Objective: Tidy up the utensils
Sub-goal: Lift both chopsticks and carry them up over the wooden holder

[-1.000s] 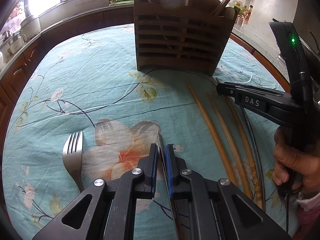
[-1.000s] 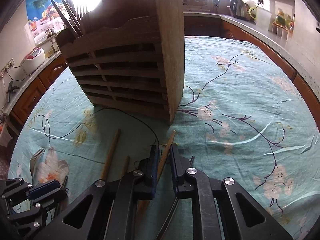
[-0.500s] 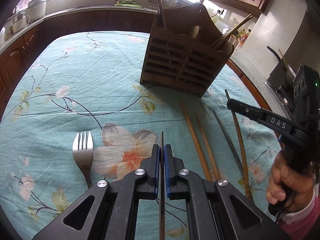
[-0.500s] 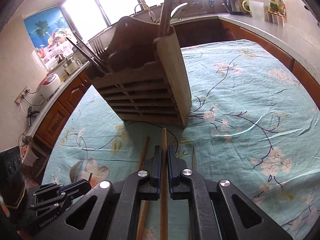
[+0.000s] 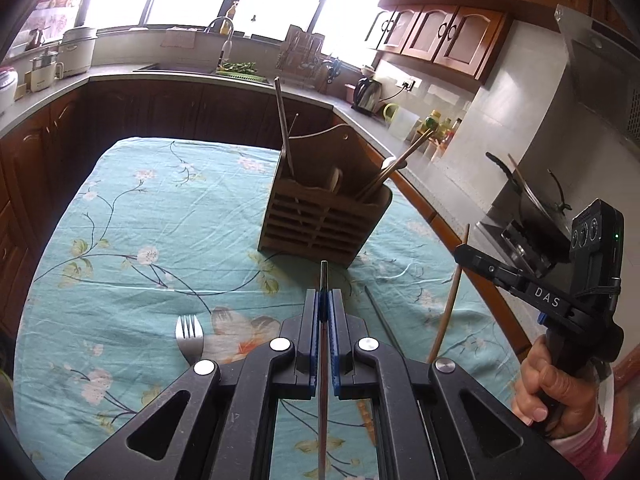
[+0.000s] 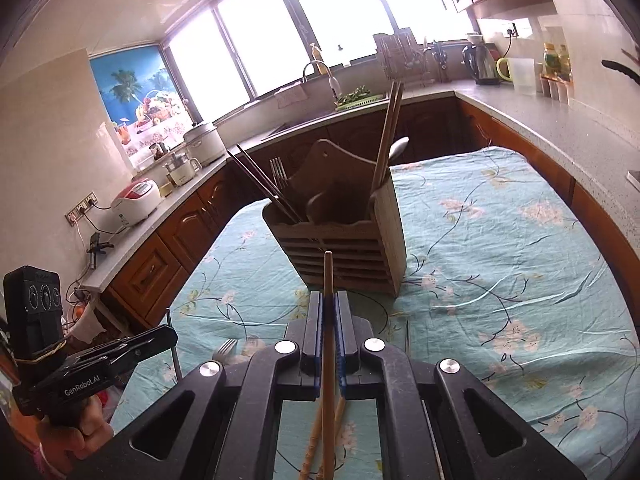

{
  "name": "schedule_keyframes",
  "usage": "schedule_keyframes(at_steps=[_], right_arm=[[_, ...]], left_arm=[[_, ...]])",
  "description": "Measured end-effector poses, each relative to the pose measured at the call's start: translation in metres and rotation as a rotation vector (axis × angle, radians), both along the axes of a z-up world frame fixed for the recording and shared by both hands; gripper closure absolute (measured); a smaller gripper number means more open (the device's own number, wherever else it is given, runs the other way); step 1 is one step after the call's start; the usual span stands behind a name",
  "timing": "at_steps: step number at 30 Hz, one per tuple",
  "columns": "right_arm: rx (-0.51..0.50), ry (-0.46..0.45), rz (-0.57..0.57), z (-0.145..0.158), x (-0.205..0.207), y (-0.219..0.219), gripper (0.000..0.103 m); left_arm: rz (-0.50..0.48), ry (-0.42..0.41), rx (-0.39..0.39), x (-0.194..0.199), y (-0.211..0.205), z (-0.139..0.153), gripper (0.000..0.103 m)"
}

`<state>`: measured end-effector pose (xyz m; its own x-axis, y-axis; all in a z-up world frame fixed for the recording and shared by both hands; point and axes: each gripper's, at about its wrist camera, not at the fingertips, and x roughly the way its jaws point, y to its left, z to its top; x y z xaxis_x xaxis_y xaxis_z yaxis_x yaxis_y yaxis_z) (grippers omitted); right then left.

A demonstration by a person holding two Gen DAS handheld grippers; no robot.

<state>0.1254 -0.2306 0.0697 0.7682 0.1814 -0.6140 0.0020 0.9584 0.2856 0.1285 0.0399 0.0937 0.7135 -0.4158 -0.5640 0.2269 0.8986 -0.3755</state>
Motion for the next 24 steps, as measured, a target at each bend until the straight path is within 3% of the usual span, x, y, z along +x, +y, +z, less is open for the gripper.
schedule_keyframes(at_steps=[10,24], right_arm=[[-0.02,-0.113,-0.022,0.039,-0.012,-0.003,0.098],[-0.002,-0.161,-0.058,0.044,-0.015,-0.012,0.098]], left_arm=[[0.004,-0.086,-0.023,-0.02,0.013,0.022,0.101],[0.019,-0.109,-0.028,-0.012,0.013,0.028,0.101]])
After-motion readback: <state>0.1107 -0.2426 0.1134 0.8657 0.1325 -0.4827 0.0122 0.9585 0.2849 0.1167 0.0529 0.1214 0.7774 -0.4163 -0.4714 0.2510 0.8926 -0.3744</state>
